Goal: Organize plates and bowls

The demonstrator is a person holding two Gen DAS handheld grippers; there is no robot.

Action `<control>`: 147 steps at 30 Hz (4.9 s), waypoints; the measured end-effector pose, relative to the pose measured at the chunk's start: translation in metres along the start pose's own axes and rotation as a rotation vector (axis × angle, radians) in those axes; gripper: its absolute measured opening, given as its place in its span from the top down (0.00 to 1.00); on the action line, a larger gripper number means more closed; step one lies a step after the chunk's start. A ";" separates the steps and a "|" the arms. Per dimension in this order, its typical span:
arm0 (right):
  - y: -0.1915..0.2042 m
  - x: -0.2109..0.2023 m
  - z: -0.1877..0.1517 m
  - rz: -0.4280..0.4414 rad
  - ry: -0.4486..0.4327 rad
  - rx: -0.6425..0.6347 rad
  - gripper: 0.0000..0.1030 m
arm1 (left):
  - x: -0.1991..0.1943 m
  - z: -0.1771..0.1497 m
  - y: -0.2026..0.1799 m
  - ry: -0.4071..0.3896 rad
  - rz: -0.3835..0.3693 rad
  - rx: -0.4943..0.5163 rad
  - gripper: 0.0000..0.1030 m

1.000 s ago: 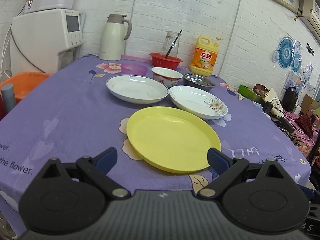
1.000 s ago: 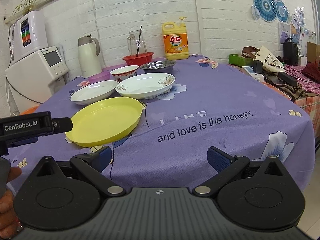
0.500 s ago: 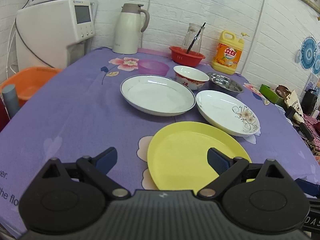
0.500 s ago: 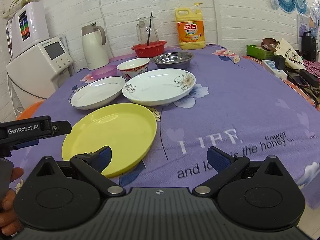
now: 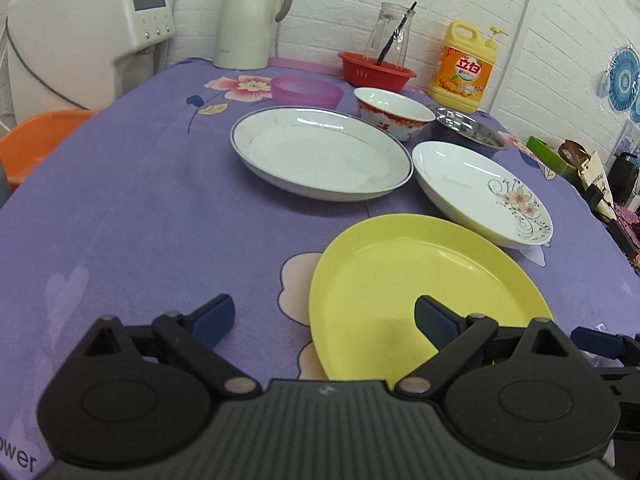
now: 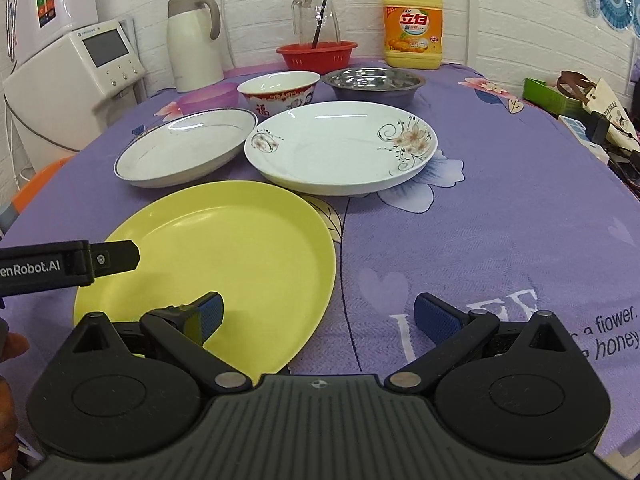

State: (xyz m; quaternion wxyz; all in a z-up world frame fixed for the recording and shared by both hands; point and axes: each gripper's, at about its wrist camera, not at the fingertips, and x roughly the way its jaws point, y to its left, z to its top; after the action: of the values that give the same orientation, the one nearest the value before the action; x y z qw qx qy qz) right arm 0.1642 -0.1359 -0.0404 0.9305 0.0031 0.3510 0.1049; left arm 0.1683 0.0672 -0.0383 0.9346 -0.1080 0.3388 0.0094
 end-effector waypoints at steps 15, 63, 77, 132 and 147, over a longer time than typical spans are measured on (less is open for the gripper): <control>-0.003 0.008 0.005 0.087 -0.034 -0.049 0.00 | 0.014 0.001 -0.016 0.006 0.000 0.178 0.16; 0.043 0.012 0.079 0.252 -0.166 -0.116 0.00 | -0.014 0.089 0.092 -0.078 -0.043 -0.030 0.31; 0.066 0.147 0.160 0.268 0.012 -0.193 0.00 | 0.054 0.117 0.118 0.021 -0.027 -0.100 0.30; 0.095 0.159 0.136 0.402 0.070 -0.366 0.00 | 0.114 0.128 0.081 0.055 0.004 0.056 0.30; 0.098 0.158 0.133 0.428 0.059 -0.384 0.00 | 0.114 0.127 0.077 0.064 0.026 0.076 0.32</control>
State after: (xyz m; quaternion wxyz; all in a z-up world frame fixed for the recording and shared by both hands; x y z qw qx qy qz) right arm 0.3480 0.0005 -0.0358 0.8601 -0.1023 0.3432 0.3633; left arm 0.3292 0.1627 -0.0306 0.9265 -0.0680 0.3700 0.0052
